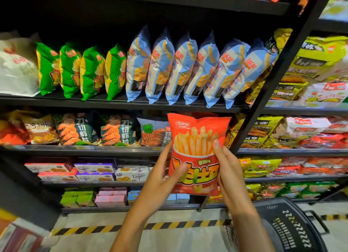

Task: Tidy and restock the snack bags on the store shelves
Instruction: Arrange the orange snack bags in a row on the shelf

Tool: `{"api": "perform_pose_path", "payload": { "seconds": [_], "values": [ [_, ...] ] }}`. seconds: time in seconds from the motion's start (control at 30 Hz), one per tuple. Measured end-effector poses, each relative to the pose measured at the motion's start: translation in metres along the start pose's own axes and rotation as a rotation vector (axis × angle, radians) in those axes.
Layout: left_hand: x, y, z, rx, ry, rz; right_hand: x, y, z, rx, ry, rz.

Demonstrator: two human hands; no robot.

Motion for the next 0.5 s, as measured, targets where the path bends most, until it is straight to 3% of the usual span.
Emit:
{"api": "perform_pose_path", "payload": {
  "seconds": [0.07, 0.23, 0.33, 0.5],
  "values": [
    [0.000, -0.010, -0.008, -0.125, 0.013, 0.017, 0.005, 0.005, 0.002, 0.044, -0.028, 0.034],
    [0.027, -0.035, -0.005, -0.465, -0.227, 0.311, 0.014, 0.022, 0.010, 0.227, -0.097, 0.150],
    [0.034, -0.033, 0.000, -0.486, -0.341, 0.386, 0.011, 0.029, 0.017, 0.297, -0.169, 0.199],
    [0.036, -0.031, 0.006, -0.452, -0.344, 0.407, 0.007, 0.038, 0.023, 0.351, -0.197, 0.146]
  ]
}}
Point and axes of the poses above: each hand's wrist, its own z-axis away from the middle knuckle, its own y-axis out of the palm, x = y × z, the point moved 8 cm from there along -z, towards the middle knuckle, and after that the axes turned 5 degrees about y, right-handed, at the moved point
